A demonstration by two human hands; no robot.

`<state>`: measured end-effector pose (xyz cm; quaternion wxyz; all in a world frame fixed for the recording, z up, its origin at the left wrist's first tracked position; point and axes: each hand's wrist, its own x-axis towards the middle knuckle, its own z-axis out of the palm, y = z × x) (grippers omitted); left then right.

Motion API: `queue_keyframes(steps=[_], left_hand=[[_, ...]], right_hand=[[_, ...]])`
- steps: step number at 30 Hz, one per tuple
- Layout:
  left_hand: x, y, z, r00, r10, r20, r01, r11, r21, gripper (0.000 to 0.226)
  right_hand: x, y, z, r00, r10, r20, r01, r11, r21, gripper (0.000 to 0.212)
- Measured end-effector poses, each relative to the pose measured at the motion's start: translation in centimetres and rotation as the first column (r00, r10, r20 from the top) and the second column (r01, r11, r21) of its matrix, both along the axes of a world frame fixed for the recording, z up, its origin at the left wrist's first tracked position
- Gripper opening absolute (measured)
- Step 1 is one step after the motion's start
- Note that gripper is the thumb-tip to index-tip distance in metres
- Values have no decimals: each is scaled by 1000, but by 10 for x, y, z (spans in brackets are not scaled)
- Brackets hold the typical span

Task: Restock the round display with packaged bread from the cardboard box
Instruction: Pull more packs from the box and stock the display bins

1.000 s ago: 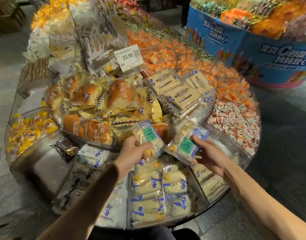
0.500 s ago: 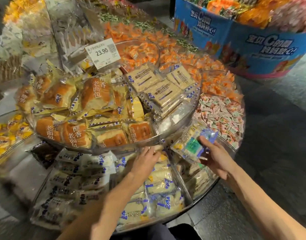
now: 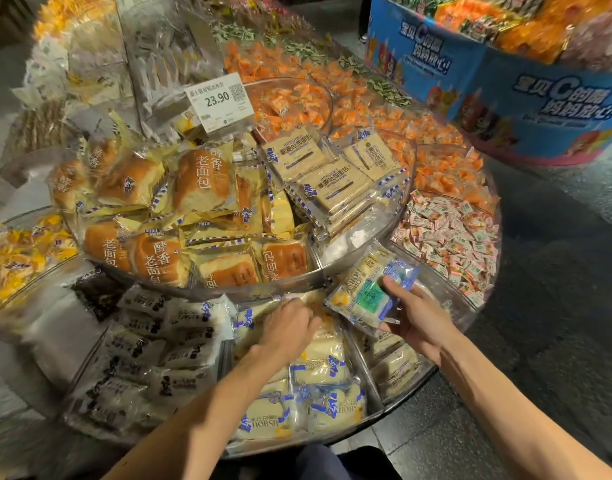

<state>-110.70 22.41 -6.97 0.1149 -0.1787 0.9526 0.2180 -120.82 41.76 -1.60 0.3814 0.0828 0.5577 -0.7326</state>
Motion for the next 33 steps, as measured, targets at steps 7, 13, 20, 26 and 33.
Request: queue_keyframes(steps=[7, 13, 20, 26, 33], left_hand=[[-8, -24, 72, 946, 316, -71, -186, 710, 680, 31], [20, -44, 79, 965, 261, -38, -153, 673, 724, 12], [53, -78, 80, 912, 382, 147, -323, 451, 832, 52], [82, -90, 82, 846, 507, -164, -260, 661, 704, 20], [112, -73, 12, 894, -78, -441, 78, 997, -19, 17]], right_hand=[[13, -36, 2, 993, 110, -46, -109, 994, 20, 45], [32, -66, 5, 981, 181, -62, -178, 983, 45, 50], [38, -76, 4, 986, 165, 10, -165, 986, 25, 17], [42, -80, 0, 986, 168, 11, -168, 984, 53, 24], [45, -77, -4, 994, 111, 7, -111, 991, 78, 23]])
